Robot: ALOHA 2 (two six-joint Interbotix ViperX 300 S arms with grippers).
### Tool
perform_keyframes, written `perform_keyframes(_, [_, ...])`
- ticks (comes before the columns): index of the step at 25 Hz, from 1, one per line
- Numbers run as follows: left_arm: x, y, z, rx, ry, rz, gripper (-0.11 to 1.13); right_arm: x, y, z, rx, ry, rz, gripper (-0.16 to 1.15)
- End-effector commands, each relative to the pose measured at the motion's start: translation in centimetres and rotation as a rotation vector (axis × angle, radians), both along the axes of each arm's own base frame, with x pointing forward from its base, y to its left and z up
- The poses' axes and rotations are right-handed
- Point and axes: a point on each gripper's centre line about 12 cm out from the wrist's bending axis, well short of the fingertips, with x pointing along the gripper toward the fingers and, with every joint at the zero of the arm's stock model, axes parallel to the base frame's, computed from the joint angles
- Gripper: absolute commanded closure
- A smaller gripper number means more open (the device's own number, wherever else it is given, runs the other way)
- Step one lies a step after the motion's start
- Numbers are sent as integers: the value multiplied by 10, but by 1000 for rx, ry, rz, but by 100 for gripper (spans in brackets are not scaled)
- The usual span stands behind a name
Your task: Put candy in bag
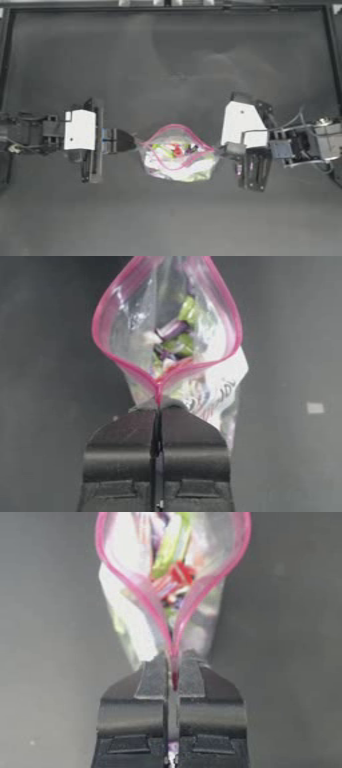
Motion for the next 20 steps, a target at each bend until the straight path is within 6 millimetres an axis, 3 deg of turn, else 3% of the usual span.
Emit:
perform_keyframes(1, [4, -1, 3, -1, -14, -2, 90, 2, -1, -2, 5, -23, 7, 93])
perform_keyframes(20, [16, -14, -22, 5, -22, -24, 90, 5, 0, -32, 16, 7, 22, 93])
